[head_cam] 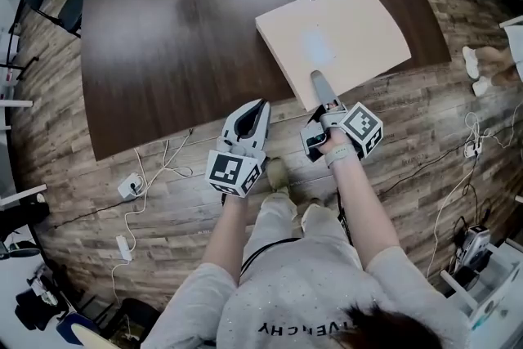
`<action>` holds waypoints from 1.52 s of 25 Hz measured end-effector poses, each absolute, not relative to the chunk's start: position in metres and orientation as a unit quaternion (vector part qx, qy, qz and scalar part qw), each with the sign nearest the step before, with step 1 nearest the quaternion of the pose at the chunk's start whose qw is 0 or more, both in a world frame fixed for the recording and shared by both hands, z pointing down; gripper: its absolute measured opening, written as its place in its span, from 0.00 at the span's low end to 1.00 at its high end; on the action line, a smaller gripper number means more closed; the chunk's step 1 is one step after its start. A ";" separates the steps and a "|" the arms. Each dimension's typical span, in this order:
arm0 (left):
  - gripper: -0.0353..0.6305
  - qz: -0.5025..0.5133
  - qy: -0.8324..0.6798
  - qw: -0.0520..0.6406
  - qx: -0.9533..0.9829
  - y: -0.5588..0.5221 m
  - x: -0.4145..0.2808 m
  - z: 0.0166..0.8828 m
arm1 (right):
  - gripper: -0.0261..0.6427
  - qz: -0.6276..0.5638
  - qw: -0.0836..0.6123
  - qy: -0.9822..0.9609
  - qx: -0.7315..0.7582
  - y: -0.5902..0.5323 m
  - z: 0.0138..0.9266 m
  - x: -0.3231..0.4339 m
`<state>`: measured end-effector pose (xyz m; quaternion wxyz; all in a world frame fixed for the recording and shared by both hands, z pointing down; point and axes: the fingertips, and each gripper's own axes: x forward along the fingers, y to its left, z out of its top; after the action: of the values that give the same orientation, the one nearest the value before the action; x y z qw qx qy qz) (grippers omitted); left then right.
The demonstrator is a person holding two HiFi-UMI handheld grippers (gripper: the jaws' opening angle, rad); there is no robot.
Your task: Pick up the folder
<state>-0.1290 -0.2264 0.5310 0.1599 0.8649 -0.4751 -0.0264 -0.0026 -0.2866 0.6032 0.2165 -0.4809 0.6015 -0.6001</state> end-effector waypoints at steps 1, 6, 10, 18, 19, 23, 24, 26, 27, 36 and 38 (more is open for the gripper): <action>0.05 -0.027 -0.476 0.161 0.864 -0.226 -0.129 0.532 | 0.75 -0.604 0.218 0.599 -0.478 -0.288 0.605 -0.005; 0.05 -0.030 -0.476 0.162 0.864 -0.227 -0.131 0.534 | 0.71 -0.610 0.224 0.601 -0.465 -0.291 0.606 -0.010; 0.05 -0.031 -0.478 0.163 0.862 -0.225 -0.134 0.535 | 0.67 -0.618 0.240 0.593 -0.458 -0.284 0.605 -0.008; 0.05 -0.033 -0.480 0.161 0.862 -0.221 -0.132 0.533 | 0.63 -0.627 0.256 0.589 -0.440 -0.273 0.606 -0.002; 0.05 -0.033 -0.480 0.160 0.862 -0.220 -0.131 0.533 | 0.63 -0.627 0.260 0.592 -0.435 -0.273 0.606 -0.002; 0.05 -0.033 -0.482 0.159 0.861 -0.218 -0.131 0.534 | 0.62 -0.631 0.261 0.589 -0.432 -0.269 0.606 0.000; 0.05 -0.033 -0.482 0.159 0.861 -0.218 -0.131 0.533 | 0.61 -0.631 0.261 0.591 -0.430 -0.267 0.604 0.000; 0.05 -0.035 -0.482 0.158 0.861 -0.218 -0.129 0.530 | 0.55 -0.627 0.264 0.597 -0.425 -0.264 0.600 0.001; 0.05 -0.035 -0.482 0.158 0.861 -0.217 -0.129 0.529 | 0.52 -0.626 0.265 0.600 -0.421 -0.263 0.598 0.001; 0.05 -0.034 -0.479 0.153 0.863 -0.206 -0.122 0.524 | 0.50 -0.619 0.272 0.622 -0.395 -0.247 0.594 0.007; 0.05 -0.033 -0.480 0.153 0.863 -0.205 -0.123 0.525 | 0.51 -0.616 0.274 0.625 -0.393 -0.247 0.595 0.007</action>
<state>-0.1231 -0.2046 0.5251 0.1535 0.8631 -0.4801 -0.0333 0.0068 -0.2466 0.5951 0.2739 -0.3934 0.6247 -0.6164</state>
